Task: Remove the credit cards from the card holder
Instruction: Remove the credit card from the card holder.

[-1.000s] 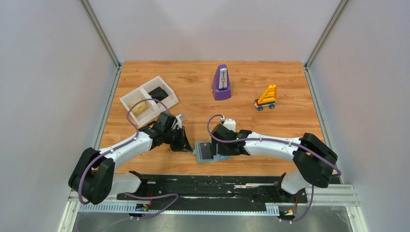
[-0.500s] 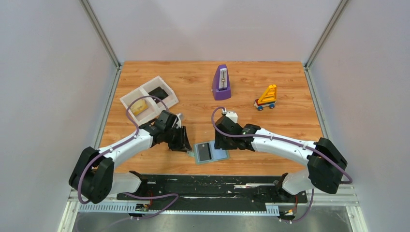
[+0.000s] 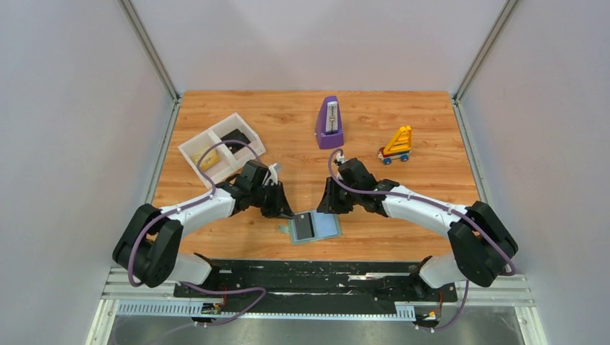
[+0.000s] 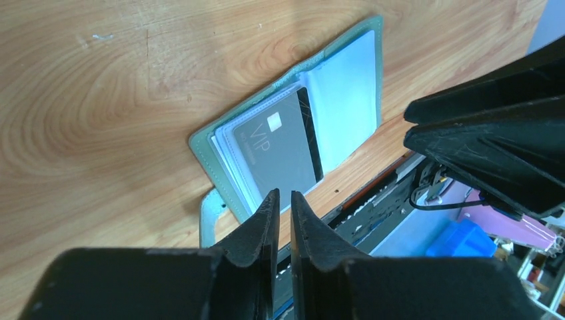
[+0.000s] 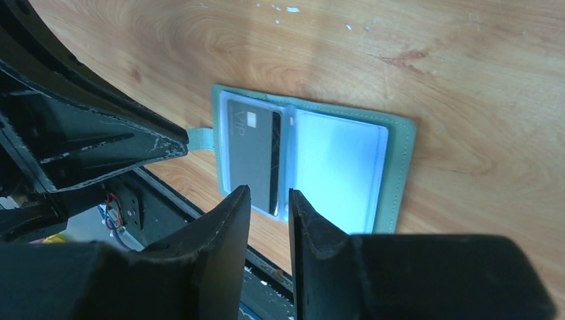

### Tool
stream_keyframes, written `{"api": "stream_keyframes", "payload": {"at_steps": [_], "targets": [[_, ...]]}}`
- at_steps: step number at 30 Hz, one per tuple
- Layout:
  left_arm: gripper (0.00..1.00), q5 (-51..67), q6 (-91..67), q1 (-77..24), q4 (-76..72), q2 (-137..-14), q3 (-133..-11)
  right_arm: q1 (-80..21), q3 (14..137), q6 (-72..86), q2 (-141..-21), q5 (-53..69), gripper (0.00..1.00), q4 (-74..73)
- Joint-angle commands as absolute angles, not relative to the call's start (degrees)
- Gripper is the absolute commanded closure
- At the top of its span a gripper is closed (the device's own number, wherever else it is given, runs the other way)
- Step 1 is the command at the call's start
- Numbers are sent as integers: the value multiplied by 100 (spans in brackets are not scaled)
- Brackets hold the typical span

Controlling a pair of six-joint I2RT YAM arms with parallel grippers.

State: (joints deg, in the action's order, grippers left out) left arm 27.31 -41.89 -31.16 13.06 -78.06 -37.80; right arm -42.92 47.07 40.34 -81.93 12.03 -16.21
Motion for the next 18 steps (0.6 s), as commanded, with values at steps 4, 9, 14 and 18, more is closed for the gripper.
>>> {"api": "stream_keyframes", "payload": {"at_steps": [4,9,14,18], "targets": [[83,2932,-4245,-3145,508,-8275,-3667,-3931,4267,3837,-8513,2415,72,-391],[84,2893,-4232,-3146,375,-8623,-3571,-3894,4156,3796,-8796,2656,72,-117],[84,2883,-4228,-3155,234,-8797,-3473,-3894,3960,3856,-9135,2843,73,413],[84,2875,-4169,-3164,226,-8875,-3414,-3887,3842,3924,-9317,2926,74,652]]}}
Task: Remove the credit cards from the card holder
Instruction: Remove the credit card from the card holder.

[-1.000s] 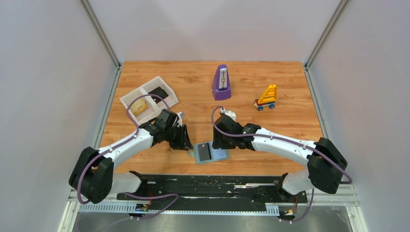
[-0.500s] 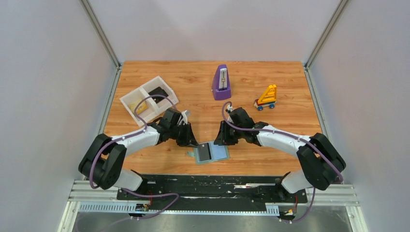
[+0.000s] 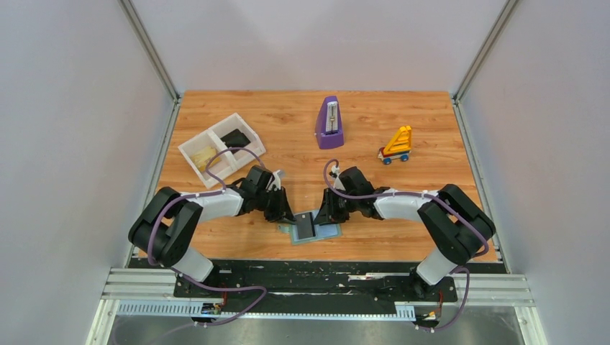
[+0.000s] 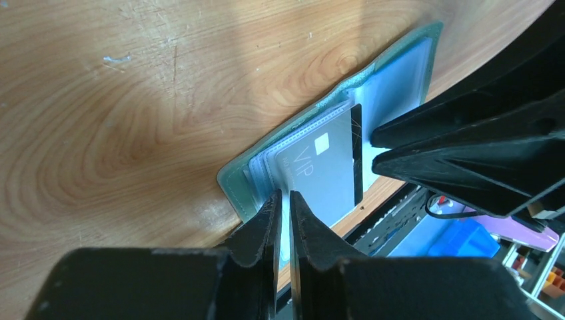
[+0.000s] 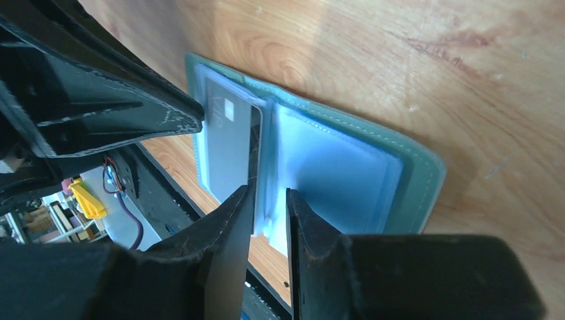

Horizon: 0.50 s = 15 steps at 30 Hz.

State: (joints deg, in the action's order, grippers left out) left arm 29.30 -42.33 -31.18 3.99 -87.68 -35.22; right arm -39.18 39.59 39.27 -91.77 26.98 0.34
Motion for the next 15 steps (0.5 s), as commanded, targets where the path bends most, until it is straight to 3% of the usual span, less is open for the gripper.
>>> {"api": "stream_keyframes", "payload": {"at_steps": [1,15], "targets": [[84,2848,-4147,-3164,248,-8894,-3403,-3888,3821,3943,-9358,2941,74,696],[83,2879,-4131,-3182,193,-8946,-3296,-3890,3705,4110,-9454,3108,81,963]]}}
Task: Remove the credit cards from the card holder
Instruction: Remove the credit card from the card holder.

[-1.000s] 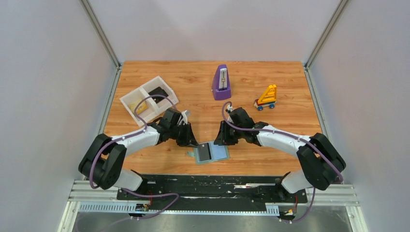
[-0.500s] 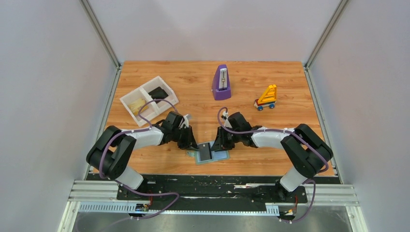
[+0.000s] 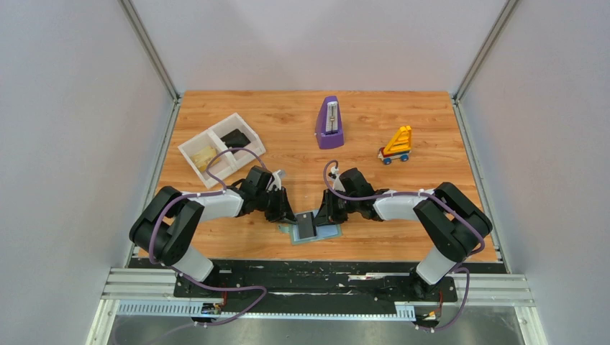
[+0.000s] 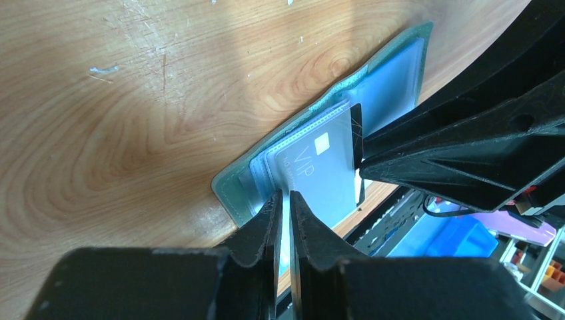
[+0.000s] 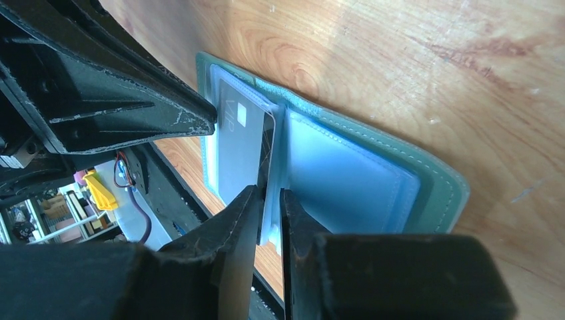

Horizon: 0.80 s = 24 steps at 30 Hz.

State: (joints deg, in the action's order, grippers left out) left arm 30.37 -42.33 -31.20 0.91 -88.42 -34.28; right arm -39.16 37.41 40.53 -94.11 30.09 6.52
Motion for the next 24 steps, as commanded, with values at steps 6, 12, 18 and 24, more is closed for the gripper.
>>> {"api": "stream_keyframes", "payload": {"at_steps": [6,12,18,24], "targets": [[83,2876,-4140,-3181,198,-8878,-3262,-3892,3683,4223,-9498,3282,82,1123],[83,2852,-4139,-3177,237,-8851,-3261,-3877,3599,4254,-9371,3267,99,1200],[78,2837,-4089,-3182,357,-8884,-3344,-3735,3329,4373,-9065,3369,100,1278],[78,2831,-4087,-3179,379,-8902,-3364,-3599,3107,4429,-8625,3208,100,1067]]}}
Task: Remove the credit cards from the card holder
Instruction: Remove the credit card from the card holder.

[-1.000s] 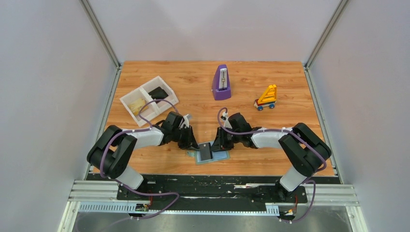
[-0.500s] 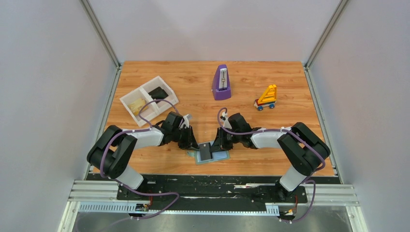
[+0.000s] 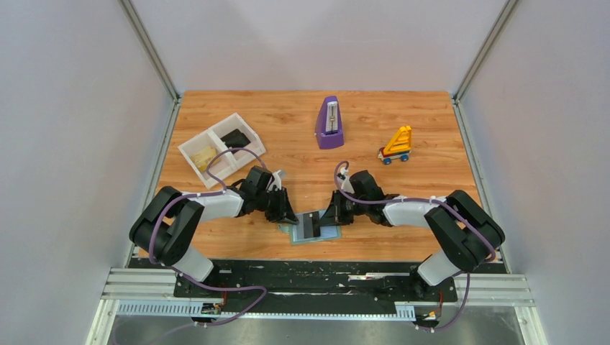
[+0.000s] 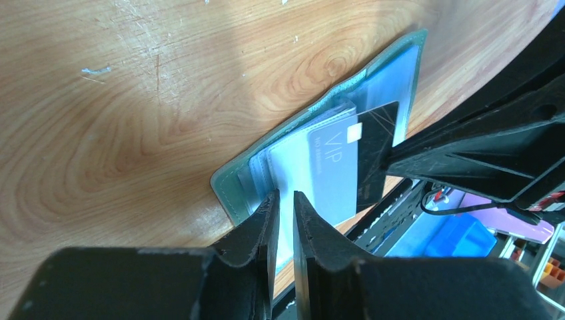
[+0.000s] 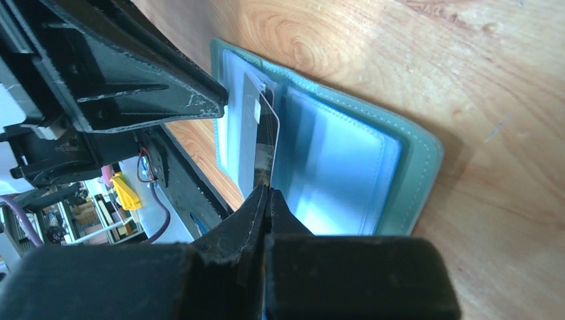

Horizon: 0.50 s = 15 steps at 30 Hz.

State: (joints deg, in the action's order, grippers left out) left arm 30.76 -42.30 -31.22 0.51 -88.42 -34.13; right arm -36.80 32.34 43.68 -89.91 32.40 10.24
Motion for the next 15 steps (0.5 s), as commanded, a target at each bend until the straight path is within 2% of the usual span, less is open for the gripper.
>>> {"api": "stream_keyframes", "payload": {"at_steps": [1,15], "targets": [[78,2837,-4098,-3177,374,-8896,-3363,-3587,3083,4416,-8571,3208,100,1052],[72,2872,-4124,-3181,811,-8471,-3599,-3475,3063,4312,-7919,3029,100,545]]}}
